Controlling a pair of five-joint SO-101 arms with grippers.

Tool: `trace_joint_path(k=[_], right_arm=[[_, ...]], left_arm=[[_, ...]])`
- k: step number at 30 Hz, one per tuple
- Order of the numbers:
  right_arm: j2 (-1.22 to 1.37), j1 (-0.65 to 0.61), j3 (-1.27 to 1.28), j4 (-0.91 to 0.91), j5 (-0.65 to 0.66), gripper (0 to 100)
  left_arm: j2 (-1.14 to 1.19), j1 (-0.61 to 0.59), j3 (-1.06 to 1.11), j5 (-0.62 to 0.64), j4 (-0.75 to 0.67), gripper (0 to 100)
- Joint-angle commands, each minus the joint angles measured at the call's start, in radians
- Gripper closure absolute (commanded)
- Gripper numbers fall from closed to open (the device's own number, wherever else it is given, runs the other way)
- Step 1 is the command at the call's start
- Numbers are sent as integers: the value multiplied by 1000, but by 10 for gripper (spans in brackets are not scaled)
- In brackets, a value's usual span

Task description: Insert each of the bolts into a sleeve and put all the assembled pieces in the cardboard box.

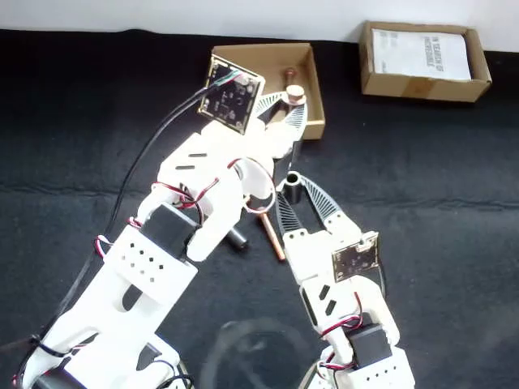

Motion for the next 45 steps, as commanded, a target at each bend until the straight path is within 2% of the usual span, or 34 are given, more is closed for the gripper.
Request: trace_joint_path(k=[1, 4, 9, 20, 25, 34, 39, 45], right_arm=[[-16, -1, 145, -19, 5, 992], [-16, 15, 145, -18, 5, 992], [-16, 56, 145, -18, 3, 992], [-16, 54, 145, -18, 3, 992], [-16, 54, 145, -13, -109, 992], [-16, 56, 145, 16, -127, 992], [-16, 54, 143, 15, -127, 992], [-16, 58, 139, 15, -127, 992]], left_arm=[[-36, 15, -21, 115, 31, 991], [-38, 12, -67, 170, 83, 991], [-38, 13, -105, 195, 158, 991], [-38, 19, -108, 196, 157, 991], [-36, 64, -159, 195, 143, 991], [-28, 82, -160, 193, 149, 991], [-28, 81, -84, 187, 112, 991], [-28, 81, 5, 187, -5, 991]])
